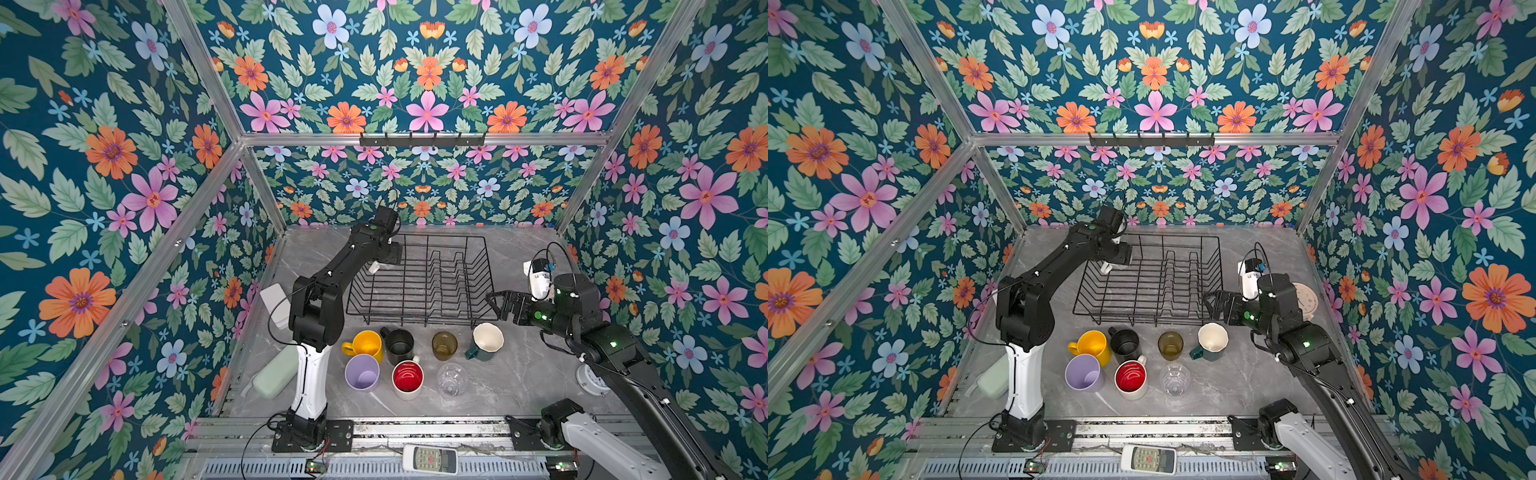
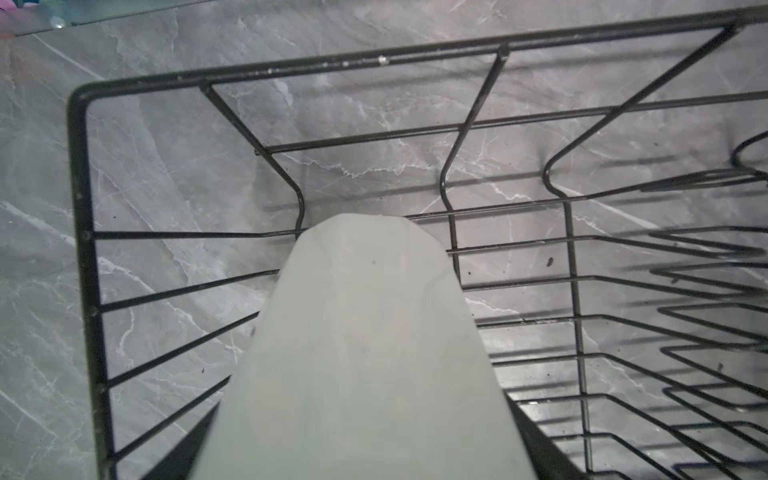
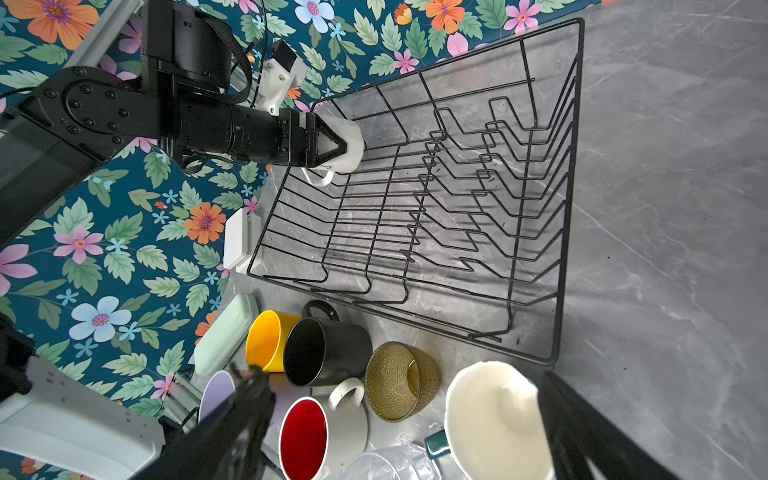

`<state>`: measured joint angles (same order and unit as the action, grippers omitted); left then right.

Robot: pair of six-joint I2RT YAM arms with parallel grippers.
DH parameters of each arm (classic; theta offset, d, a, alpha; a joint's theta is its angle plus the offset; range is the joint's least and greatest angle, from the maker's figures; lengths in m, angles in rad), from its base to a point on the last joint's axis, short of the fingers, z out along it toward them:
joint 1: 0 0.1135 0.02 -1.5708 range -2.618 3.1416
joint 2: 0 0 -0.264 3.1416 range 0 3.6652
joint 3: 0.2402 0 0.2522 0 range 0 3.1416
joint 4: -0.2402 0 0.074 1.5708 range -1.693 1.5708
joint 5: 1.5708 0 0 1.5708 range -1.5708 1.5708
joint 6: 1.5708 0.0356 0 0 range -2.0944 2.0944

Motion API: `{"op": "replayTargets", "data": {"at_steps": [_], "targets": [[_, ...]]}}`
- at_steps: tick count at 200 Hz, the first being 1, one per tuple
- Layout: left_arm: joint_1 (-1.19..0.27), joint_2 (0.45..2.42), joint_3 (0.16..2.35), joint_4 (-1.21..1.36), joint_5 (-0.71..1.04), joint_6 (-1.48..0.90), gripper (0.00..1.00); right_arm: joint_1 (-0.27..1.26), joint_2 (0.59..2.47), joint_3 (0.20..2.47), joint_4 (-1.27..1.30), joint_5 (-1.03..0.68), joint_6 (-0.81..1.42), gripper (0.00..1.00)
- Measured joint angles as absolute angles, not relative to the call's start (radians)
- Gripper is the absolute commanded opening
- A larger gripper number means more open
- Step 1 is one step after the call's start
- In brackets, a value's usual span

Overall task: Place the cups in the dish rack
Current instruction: 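Turn the cream-white mug mouth-down above the rack's far corner with the left gripper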

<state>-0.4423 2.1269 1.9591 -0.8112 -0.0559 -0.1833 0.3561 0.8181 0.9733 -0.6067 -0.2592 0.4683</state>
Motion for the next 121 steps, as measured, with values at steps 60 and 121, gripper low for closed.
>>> {"op": "replayTargets", "data": {"at_steps": [60,121], "targets": [[-0.442,2.197,2.034,-0.833,-0.085,-0.180,0.00,0.356,0.812,0.958,-0.608,-0.263,0.468,0.98],[-0.438,2.244,2.064,-0.868,-0.099,-0.180,0.00,0.356,0.809,0.952,-0.607,-0.278,0.469,0.98]]}}
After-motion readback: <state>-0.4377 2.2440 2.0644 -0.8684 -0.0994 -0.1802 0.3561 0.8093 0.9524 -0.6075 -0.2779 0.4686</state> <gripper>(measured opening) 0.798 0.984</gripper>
